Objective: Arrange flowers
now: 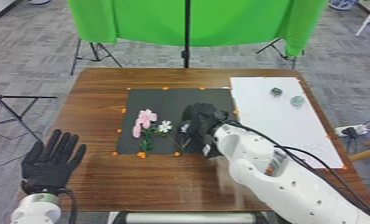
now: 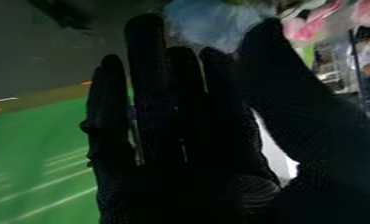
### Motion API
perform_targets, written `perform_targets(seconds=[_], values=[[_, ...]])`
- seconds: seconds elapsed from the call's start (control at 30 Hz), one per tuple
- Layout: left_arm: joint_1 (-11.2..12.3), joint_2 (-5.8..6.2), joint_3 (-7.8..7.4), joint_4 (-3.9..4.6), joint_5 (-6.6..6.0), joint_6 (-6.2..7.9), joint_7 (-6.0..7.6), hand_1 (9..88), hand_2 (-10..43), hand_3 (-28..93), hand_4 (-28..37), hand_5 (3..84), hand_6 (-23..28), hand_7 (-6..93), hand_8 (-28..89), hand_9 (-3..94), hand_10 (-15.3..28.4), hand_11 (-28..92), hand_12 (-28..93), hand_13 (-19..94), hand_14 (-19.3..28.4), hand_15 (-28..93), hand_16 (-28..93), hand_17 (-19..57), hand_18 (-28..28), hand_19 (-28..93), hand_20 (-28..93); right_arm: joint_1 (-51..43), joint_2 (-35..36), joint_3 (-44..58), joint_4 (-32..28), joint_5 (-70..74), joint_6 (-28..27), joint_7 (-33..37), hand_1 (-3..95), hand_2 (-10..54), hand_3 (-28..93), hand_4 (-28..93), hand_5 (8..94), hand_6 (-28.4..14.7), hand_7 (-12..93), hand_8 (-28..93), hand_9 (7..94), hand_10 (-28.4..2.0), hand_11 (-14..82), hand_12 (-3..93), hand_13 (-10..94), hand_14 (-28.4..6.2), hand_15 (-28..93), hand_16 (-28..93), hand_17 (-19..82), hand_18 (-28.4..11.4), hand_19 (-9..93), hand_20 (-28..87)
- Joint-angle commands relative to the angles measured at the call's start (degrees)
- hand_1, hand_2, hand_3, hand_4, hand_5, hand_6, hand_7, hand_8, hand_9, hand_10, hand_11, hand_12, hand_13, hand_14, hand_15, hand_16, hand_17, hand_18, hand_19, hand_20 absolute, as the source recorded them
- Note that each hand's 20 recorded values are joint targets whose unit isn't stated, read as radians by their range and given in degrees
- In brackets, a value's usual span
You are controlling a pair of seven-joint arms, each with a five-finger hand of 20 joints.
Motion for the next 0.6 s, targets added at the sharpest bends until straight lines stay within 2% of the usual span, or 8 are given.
perform_targets(seconds=[0.03,0.13,0.27,0.37,0.4,0.47,0.5,0.6], values=[[-0.51,-0.77,1.06,0.97,0.28,0.18,-0.32,27.7,21.2,76,-28.3,48.6,7.8,12.2,-9,41.6,14.8,21,12,32,13.9,38,-6,-4.4,14.2,33,18,-5.06,2.41,11.43,-2.88,5.23,3.27,4.6,44.3,-9.5,74,-28,52.5,-2.3,12,-12,47.9,-12.1,7.8,11.6,54,-13.4,39,19,24,-21.8,74,35],[-0.79,-0.94,1.13,1.08,0.18,-0.26,-0.31,27.7,21.3,76,-28.3,48.7,7.8,12.3,-9,41.5,14.8,21,12,32,13.9,38,-6,-4.3,14.2,33,18,-8.16,5.77,17.75,-4.61,3.7,-1.29,4.58,40.1,-9.5,72,-28,43.4,-4.7,9,-11,40.6,-14.1,6.5,11.3,47,-15.2,37,17,22,-22.3,74,34],[-0.49,-0.78,0.89,0.91,0.3,-0.64,-0.38,27.7,21.3,76,-28.3,48.7,7.9,12.4,-9,41.5,14.9,21,12,32,14.0,38,-6,-4.3,14.2,33,18,-9.88,9.65,23.17,-0.23,1.5,1.12,7.91,35.6,-9.5,74,-28,41.1,-5.2,7,-9,37.1,-15.3,5.2,11.5,37,-17.2,22,18,17,-22.0,65,28],[-0.38,-0.97,0.86,0.78,-0.82,-1.88,0.03,27.7,21.2,76,-28.3,48.5,7.9,12.4,-9,41.5,14.9,21,12,32,13.9,38,-6,-4.3,14.1,33,18,-10.33,11.23,26.94,3.47,0.31,0.65,10.52,36.5,-9.5,75,-28,41.1,-5.2,8,-9,34.7,-14.8,5.3,11.2,31,-17.9,14,19,14,-20.7,59,24],[-0.19,-1.05,0.88,0.68,-0.45,-2.15,-0.04,27.6,21.2,76,-28.3,48.4,7.9,12.4,-9,41.4,14.9,21,12,32,13.9,38,-6,-4.3,14.2,33,18,-10.47,11.63,28.2,4.36,0.05,-1.76,11.11,36.6,-9.5,75,-28,41.0,-5.1,8,-9,34.1,-14.3,5.3,11.0,30,-18.0,12,19,13,-20.6,59,23],[-0.07,-1.28,0.96,0.74,0.2,-2.82,-0.28,27.6,21.1,76,-28.3,48.3,7.9,12.4,-9,41.1,14.9,21,12,32,13.9,38,-6,-4.3,14.1,33,18,-10.41,12.08,29.29,6.66,0.6,-1.9,11.49,37.2,-9.5,75,-28,38.8,-4.1,8,-9,31.6,-12.9,4.8,10.3,28,-17.7,8,20,12,-20.6,57,22],[0.17,-1.45,0.93,0.97,0.88,-4.0,-0.64,27.6,20.9,76,-28.3,48.1,7.9,12.3,-9,41.1,14.9,21,12,32,13.9,38,-6,-4.3,14.1,33,18,-10.38,12.46,29.38,7.4,0.5,-1.42,11.75,38.1,-9.5,75,-28,37.4,-3.5,8,-10,29.6,-12.9,4.7,9.8,26,-17.5,6,20,11,-20.6,55,21],[0.78,-1.59,0.83,0.83,1.51,-4.58,-1.08,28.0,20.4,76,-28.3,47.9,7.0,12.5,-9,40.5,14.6,20,12,31,13.8,38,-6,-4.2,14.1,32,17,-9.79,12.81,28.61,9.91,-1.59,1.69,11.17,39.7,-9.5,74,-28,34.7,-3.4,8,-10,25.5,-12.5,4.5,8.7,22,-17.1,2,21,9,-20.1,53,21]])
